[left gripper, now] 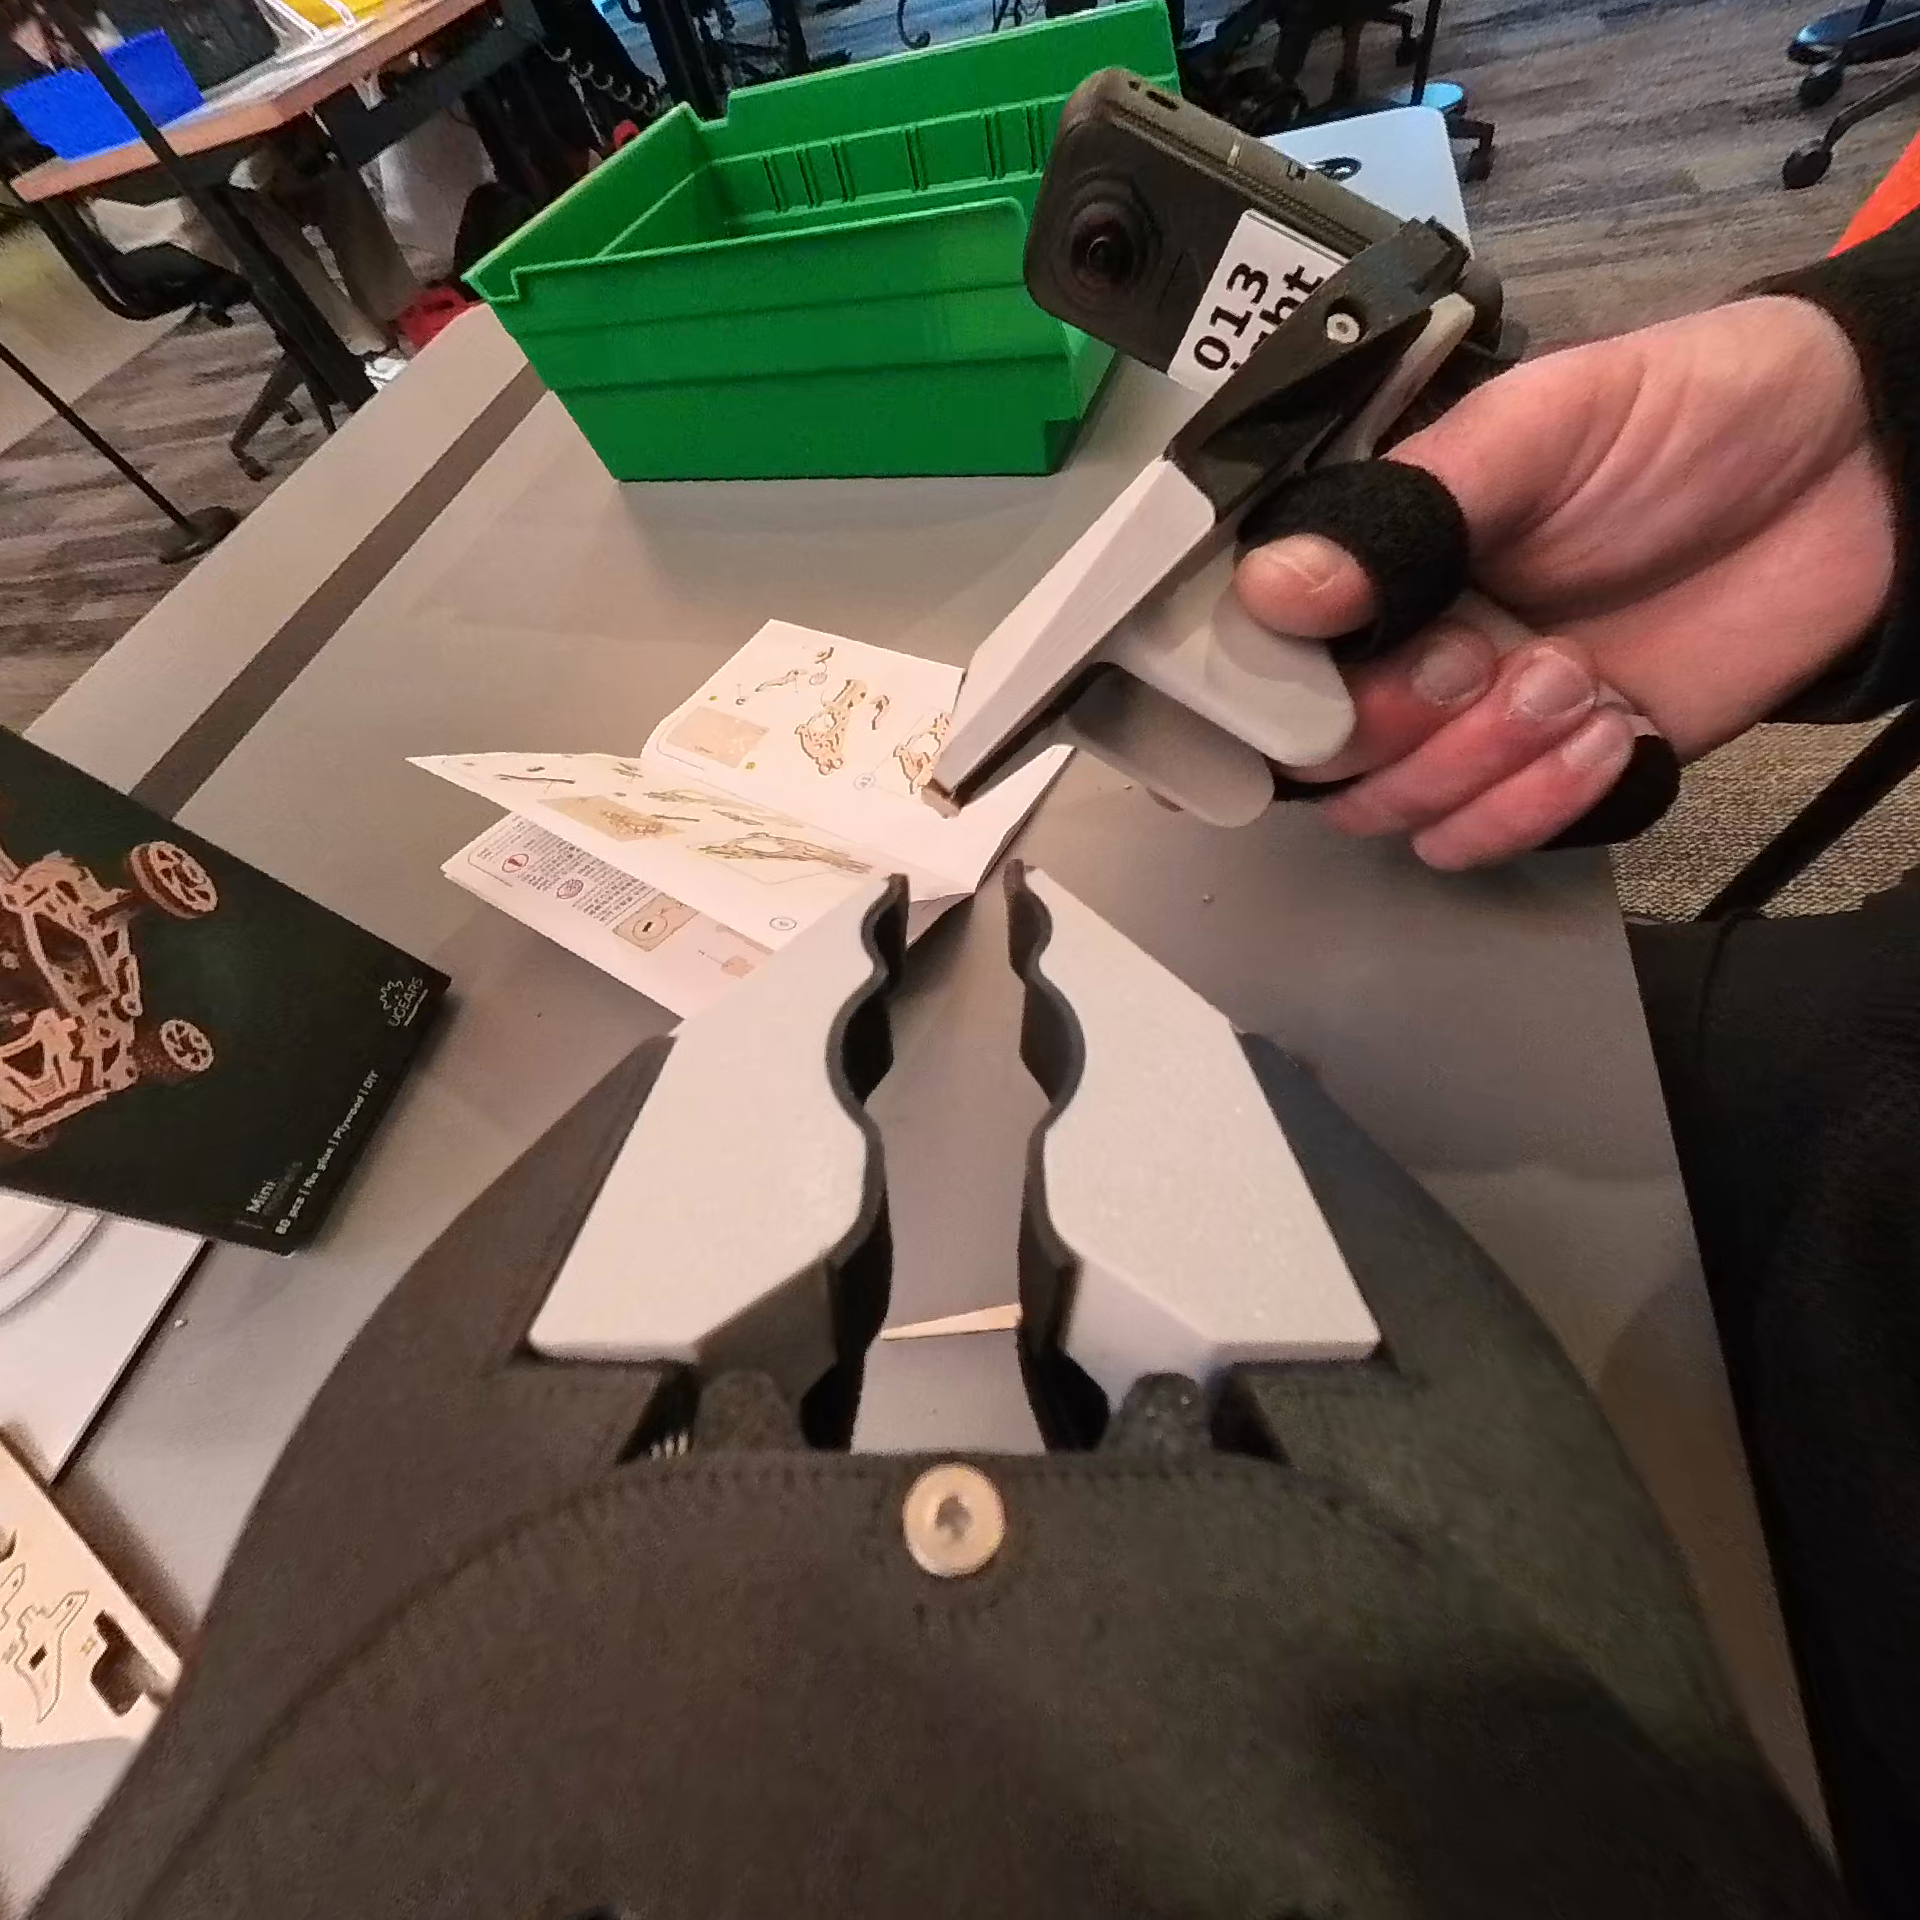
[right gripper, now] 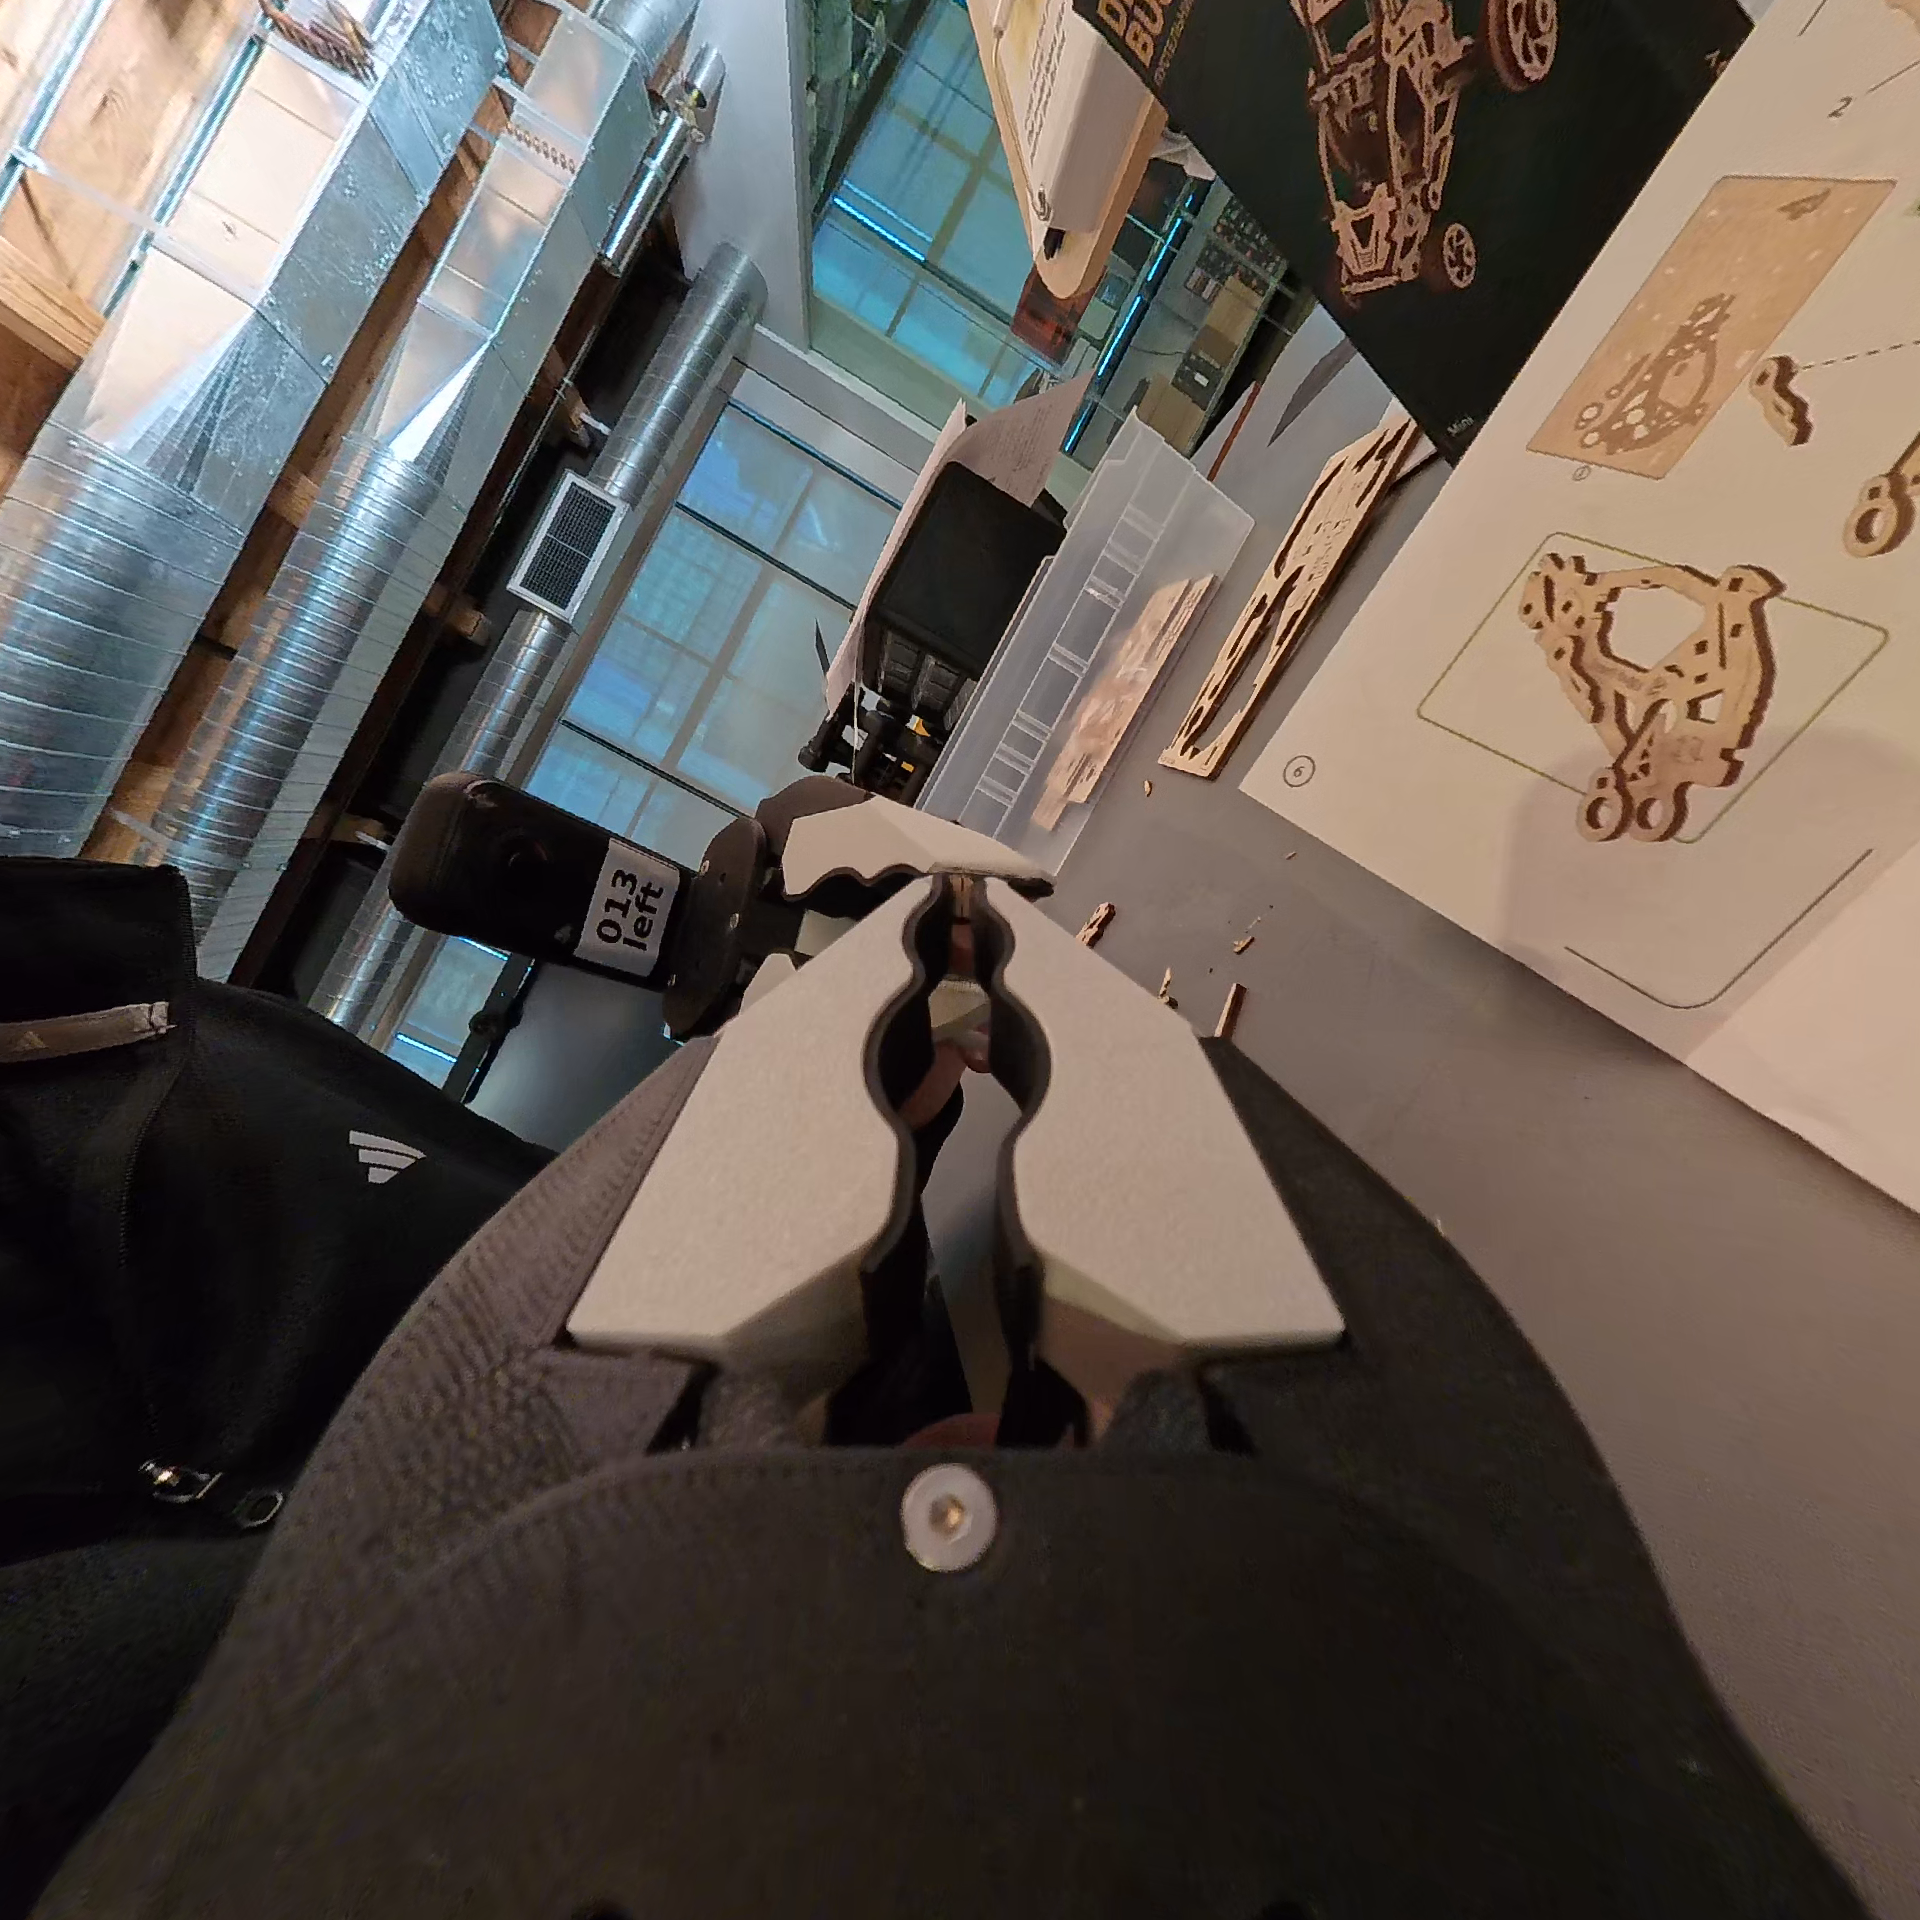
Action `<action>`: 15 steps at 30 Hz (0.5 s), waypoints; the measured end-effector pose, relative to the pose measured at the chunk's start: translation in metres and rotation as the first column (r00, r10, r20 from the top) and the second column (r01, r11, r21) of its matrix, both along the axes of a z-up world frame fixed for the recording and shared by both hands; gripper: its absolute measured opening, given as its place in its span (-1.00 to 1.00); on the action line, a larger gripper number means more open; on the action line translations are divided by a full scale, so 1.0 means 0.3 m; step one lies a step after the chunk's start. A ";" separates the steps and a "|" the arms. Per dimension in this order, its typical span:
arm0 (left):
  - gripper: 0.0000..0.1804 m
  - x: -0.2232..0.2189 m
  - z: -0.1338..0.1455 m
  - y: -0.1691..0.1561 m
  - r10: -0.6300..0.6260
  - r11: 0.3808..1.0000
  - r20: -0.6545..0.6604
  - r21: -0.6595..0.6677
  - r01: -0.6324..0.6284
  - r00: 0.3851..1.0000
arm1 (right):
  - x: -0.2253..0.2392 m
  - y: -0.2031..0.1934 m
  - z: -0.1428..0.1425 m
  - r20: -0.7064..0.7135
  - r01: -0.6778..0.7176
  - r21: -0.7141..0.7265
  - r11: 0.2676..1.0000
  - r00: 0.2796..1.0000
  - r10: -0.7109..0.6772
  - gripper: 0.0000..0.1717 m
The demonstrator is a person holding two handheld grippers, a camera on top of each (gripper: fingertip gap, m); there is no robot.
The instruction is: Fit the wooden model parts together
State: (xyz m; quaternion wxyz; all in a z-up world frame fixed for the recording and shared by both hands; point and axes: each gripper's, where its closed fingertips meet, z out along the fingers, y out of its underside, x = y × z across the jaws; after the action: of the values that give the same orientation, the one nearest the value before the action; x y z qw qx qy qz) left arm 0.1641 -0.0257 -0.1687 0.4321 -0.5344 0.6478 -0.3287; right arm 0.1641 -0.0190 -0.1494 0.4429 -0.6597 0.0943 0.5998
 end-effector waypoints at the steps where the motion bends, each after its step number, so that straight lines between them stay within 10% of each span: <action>1: -0.82 0.001 0.000 0.000 0.001 1.000 0.001 -0.001 -0.001 1.000 | -0.001 0.000 -0.001 0.000 0.000 0.000 1.000 1.000 0.000 -0.99; 15: -0.85 0.000 0.006 0.010 0.018 1.000 0.013 -0.023 -0.018 1.000 | 0.002 0.003 0.002 -0.018 0.008 0.000 1.000 1.000 -0.008 -0.99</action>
State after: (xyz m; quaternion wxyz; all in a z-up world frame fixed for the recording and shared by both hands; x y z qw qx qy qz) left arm 0.1641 -0.0228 -0.1669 0.4332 -0.5431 0.6362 -0.3356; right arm 0.1647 -0.0182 -0.1488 0.4442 -0.6540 0.1009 0.6040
